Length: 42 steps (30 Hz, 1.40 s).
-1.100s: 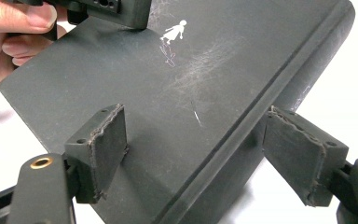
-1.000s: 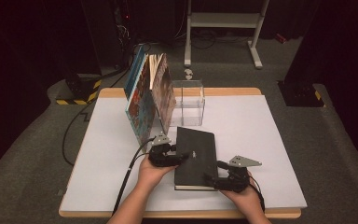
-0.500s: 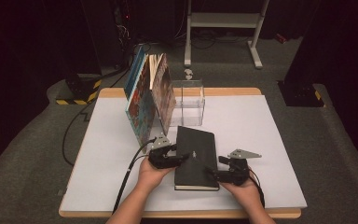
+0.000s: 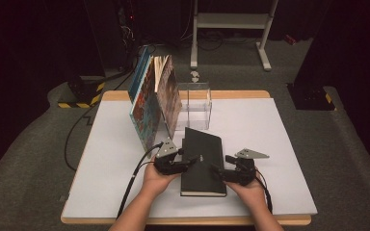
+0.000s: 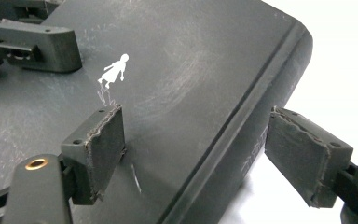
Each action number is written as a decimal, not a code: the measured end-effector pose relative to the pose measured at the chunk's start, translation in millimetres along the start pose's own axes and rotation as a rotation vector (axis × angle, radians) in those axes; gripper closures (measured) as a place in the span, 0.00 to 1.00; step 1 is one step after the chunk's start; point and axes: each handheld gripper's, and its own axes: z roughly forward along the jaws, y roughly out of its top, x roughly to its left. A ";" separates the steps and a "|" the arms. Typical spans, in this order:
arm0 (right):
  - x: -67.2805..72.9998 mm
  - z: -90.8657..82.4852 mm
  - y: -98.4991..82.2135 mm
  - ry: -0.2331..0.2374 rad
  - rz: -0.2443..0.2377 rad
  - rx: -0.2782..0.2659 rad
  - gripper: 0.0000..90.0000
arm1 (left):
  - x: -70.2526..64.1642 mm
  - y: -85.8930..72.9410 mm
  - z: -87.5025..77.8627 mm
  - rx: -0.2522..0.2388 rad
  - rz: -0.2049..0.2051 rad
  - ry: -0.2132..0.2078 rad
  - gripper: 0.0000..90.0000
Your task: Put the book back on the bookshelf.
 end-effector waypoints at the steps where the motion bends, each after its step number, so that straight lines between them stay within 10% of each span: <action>1: 0.1 -0.7 -0.7 0.003 0.003 -0.001 0.22 | -0.7 0.0 -0.2 -0.005 0.000 -0.002 0.54; 20: -1.8 -3.9 -2.2 0.024 0.014 -0.004 0.20 | -8.3 2.0 -4.3 -0.016 0.101 -0.016 0.54; 42: -13.6 5.9 2.8 0.157 0.140 0.022 0.09 | -18.2 -4.7 -16.3 -0.090 0.190 -0.032 0.54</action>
